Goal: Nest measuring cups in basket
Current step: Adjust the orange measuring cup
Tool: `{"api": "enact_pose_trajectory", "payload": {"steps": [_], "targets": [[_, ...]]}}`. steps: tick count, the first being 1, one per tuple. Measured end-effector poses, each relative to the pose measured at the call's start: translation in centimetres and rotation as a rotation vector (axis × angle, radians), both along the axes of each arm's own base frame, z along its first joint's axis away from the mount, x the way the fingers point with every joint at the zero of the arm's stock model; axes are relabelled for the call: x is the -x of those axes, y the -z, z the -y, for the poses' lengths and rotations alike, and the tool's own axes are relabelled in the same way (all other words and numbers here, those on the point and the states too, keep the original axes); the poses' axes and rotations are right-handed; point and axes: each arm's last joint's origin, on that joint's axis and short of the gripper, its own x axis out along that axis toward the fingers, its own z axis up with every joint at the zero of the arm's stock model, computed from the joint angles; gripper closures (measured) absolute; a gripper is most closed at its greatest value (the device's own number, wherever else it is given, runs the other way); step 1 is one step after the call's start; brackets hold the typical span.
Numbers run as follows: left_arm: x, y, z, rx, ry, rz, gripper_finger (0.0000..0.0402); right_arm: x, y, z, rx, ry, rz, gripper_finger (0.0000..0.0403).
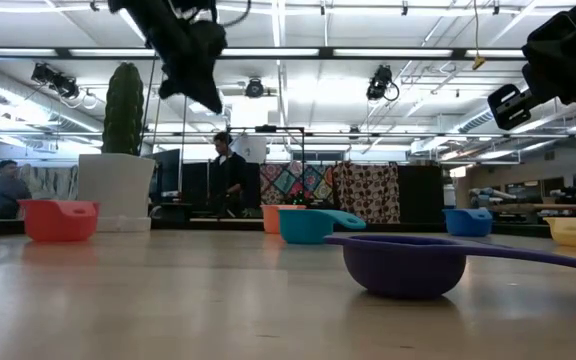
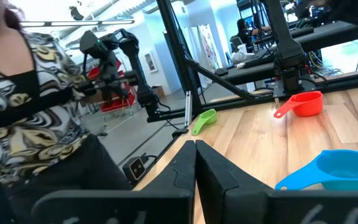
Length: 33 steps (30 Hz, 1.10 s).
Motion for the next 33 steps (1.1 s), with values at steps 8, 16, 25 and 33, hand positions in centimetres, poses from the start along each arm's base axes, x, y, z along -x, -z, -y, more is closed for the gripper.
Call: {"api": "enact_pose_trajectory", "payload": {"steps": [8, 16, 25, 33], "targets": [[-2.3, 2.2, -1.8, 0.003, 0.006, 0.0, 0.0391, 0.0, 0.0, 0.0, 0.0, 0.001, 0.0, 0.0389], [-3.1, 1.6, -2.2, -0.085, 0.059, 0.07, 0.0389, -0.1, 0.0, 0.1, -0.008, 0.045, 0.003, 0.0389], [-3.5, -0.4, -2.3, -0.095, 0.043, 0.129, 0.0388, -0.2, -0.5, 0.8, -0.281, 0.265, -0.018, 0.0389], [-3.6, -1.3, -2.4, -0.101, 0.039, 0.152, 0.0388, -0.2, -0.6, 1.0, -0.276, 0.328, 0.011, 0.0389]]}}
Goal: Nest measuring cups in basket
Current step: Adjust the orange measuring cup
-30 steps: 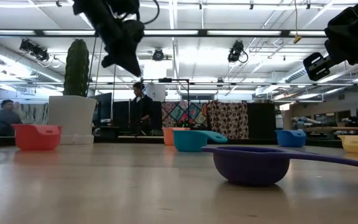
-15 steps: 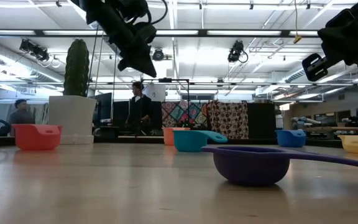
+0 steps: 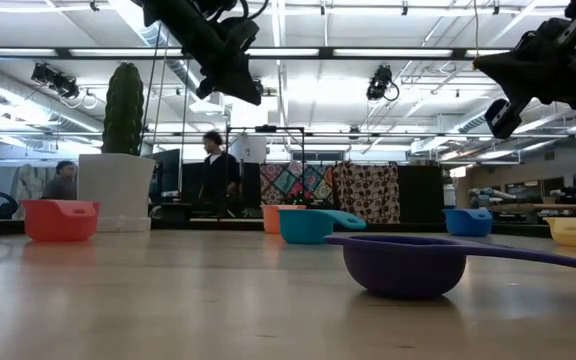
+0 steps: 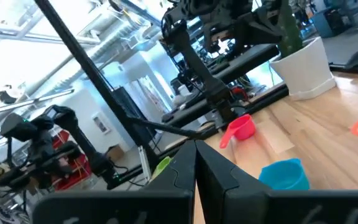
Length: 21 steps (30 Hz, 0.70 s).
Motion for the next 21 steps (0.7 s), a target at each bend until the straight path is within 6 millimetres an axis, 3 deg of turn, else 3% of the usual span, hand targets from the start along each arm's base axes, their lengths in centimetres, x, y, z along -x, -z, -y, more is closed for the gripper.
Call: {"api": "enact_pose_trajectory", "payload": {"steps": [8, 15, 21], "targets": [[0.2, 0.2, 0.1, 0.01, -0.001, -0.025, 0.0388, 0.1, -0.3, 0.6, 0.002, 0.221, 0.022, 0.0389], [0.5, 0.3, -0.4, 0.0, -0.025, -0.052, 0.0388, 0.8, -3.4, 0.4, 0.163, 0.343, 0.102, 0.0389], [0.8, 0.4, -0.9, 0.0, -0.044, -0.055, 0.0388, 0.7, -5.0, 0.8, 0.209, 0.439, -0.033, 0.0389]]}}
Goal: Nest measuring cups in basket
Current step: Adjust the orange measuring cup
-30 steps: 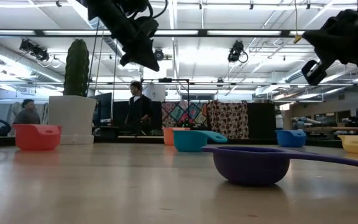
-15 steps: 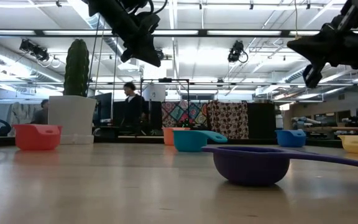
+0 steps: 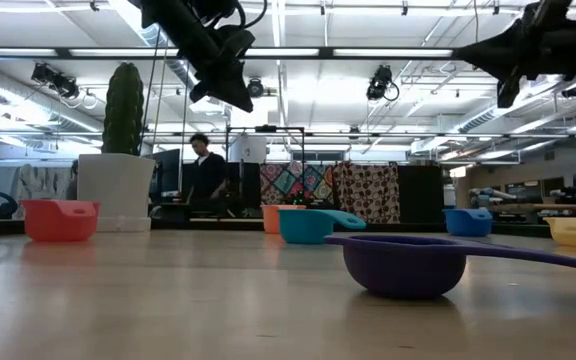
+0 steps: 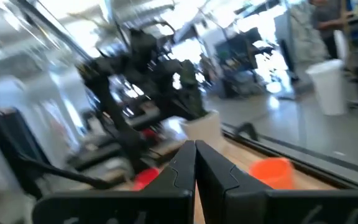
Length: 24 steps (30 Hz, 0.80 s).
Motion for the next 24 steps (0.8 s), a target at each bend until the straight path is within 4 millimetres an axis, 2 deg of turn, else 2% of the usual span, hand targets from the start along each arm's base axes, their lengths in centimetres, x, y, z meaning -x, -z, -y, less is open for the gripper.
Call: {"api": "enact_pose_trajectory", "payload": {"steps": [8, 15, 19, 24], "targets": [[0.0, 0.0, -0.1, 0.001, -0.004, 0.001, 0.0388, -0.9, -3.4, 1.0, -0.018, 0.146, -0.29, 0.0389], [0.0, 0.0, -0.1, 0.0, -0.004, 0.001, 0.0388, -2.2, -6.0, 1.8, -0.121, 0.146, -0.443, 0.0389], [0.0, 0.0, -0.1, -0.038, 0.033, -0.02, 0.0388, -2.9, -6.6, 2.6, -0.24, 0.21, -0.451, 0.0389], [0.0, 0.0, -0.1, -0.062, 0.056, -0.033, 0.0388, -3.6, -6.0, 3.6, -0.333, 0.256, -0.498, 0.0374]]}}
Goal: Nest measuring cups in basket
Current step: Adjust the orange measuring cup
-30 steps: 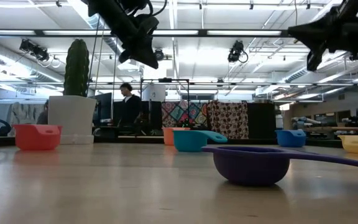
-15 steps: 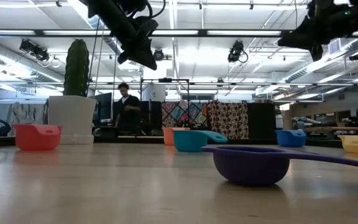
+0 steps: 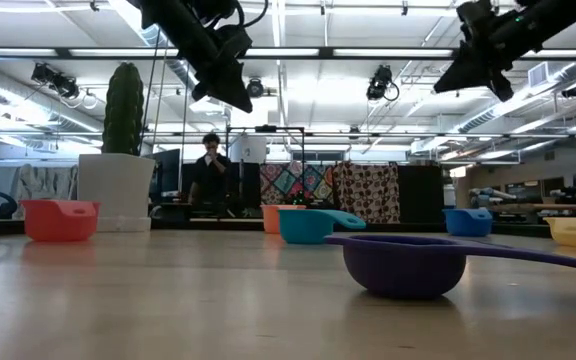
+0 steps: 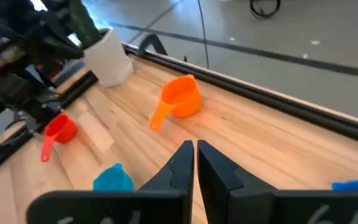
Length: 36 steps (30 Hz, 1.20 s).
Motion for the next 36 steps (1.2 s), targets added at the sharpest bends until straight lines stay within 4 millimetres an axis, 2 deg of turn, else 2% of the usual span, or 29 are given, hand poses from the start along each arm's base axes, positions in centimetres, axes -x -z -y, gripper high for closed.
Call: {"api": "enact_pose_trajectory", "payload": {"steps": [10, 17, 24, 32, 36], "targets": [[0.0, 0.0, 0.0, 0.0, 0.0, 0.0, 0.0388, -1.3, 1.7, 2.5, -0.091, 0.144, -0.092, 0.0303], [0.0, 0.0, 0.0, -0.002, -0.001, 0.0, 0.0388, -2.1, 2.7, 4.6, -0.133, 0.201, -0.15, 0.03], [0.0, 0.0, 0.0, -0.002, -0.001, 0.0, 0.0388, -3.3, 1.2, 7.2, -0.144, 0.223, -0.227, 0.0303], [0.0, 0.0, 0.0, -0.003, 0.0, -0.001, 0.0388, -4.2, -0.5, 9.4, -0.383, 0.293, -0.441, 0.0303], [0.0, 0.0, 0.0, -0.003, 0.0, -0.001, 0.0388, -5.1, -0.5, 10.6, -0.459, 0.314, -0.507, 0.0303]]}}
